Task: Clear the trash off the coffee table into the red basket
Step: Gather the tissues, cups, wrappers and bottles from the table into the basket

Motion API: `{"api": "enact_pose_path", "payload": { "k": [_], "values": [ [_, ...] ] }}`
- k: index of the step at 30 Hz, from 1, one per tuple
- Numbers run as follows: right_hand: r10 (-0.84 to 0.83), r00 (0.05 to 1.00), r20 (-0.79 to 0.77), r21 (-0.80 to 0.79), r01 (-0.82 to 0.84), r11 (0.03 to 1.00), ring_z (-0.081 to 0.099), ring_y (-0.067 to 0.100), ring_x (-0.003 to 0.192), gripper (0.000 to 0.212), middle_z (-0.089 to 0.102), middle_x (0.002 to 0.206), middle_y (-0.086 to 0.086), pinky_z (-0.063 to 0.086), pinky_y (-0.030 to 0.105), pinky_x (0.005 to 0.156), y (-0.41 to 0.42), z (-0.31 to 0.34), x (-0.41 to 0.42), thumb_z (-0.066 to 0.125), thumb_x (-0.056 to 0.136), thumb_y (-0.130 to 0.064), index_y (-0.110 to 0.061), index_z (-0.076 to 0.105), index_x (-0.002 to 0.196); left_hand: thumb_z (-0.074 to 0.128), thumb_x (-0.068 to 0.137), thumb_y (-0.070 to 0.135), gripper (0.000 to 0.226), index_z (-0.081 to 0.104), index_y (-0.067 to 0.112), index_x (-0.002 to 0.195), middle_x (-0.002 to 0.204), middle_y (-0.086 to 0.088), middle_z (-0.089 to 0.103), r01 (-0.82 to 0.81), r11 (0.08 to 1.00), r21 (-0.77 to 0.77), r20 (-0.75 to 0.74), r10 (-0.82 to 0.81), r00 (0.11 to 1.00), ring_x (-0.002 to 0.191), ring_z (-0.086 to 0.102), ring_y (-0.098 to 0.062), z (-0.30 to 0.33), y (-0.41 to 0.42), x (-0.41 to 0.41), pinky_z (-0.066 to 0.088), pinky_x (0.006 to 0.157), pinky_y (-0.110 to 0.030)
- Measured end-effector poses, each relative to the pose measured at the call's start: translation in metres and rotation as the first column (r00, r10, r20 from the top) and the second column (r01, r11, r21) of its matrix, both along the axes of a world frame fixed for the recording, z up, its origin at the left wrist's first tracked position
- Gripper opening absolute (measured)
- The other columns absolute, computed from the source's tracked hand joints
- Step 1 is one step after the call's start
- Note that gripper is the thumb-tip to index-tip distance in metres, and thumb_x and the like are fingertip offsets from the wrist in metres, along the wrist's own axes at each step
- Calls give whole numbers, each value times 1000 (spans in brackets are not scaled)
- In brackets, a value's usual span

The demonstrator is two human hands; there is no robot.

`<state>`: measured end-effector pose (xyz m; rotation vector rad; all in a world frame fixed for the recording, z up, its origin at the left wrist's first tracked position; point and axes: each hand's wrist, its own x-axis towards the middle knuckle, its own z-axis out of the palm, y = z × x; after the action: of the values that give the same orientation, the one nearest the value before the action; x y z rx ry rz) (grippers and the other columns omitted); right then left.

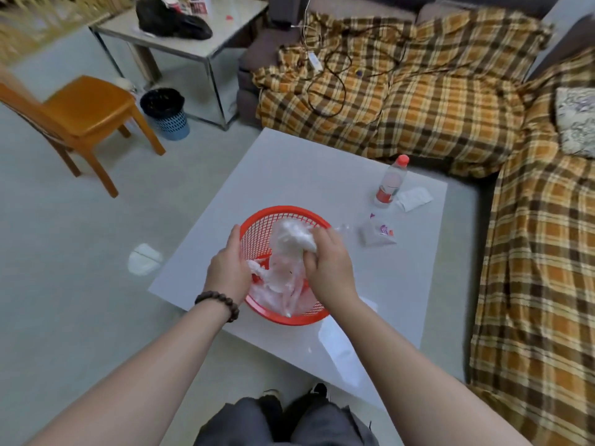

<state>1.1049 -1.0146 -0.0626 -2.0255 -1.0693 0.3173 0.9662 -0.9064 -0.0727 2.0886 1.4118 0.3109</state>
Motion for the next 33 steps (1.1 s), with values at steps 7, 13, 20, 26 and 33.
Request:
{"api": "enact_pose_path", "payload": {
  "k": [7,13,20,26,33],
  "values": [
    [285,955,79,-335,-244,910,37,31,125,57,39,142,5,33,44,103,5,-8,-32,58,87,-39,-30,35,139,36,89,5,62,22,28,145,94,-10,61,17,1000,8,117,-18,993,75,55,-24,12,-8,-21,44,65,-30],
    [-12,992,124,-156,31,987,25,27,136,64,29,151,2,24,42,111,-28,1,-22,56,85,-50,-39,30,142,35,93,8,57,22,26,145,115,-13,59,2,999,-48,161,6,987,91,55,-26,5,-11,-27,47,76,-35],
    [-340,927,-157,-318,279,906,39,25,132,76,39,145,4,35,43,107,-103,-18,7,58,85,-47,-33,16,147,37,94,10,55,26,25,145,121,-9,57,62,993,-98,205,-41,978,102,55,-27,8,-22,-4,46,84,-36],
    [-383,886,-261,-342,286,895,61,27,93,74,64,117,6,46,29,75,-147,-25,27,50,83,-22,-38,13,145,37,94,10,55,25,24,146,122,-8,56,156,983,-101,221,-131,967,98,54,-23,11,-68,32,46,83,-36],
    [-397,884,-248,-313,314,896,59,29,91,77,64,113,11,40,26,74,-240,-37,101,48,81,-13,-32,15,148,39,93,10,55,27,25,145,118,-9,58,176,982,-73,211,-157,965,94,54,-22,6,-163,105,47,84,-36]
  ]
}}
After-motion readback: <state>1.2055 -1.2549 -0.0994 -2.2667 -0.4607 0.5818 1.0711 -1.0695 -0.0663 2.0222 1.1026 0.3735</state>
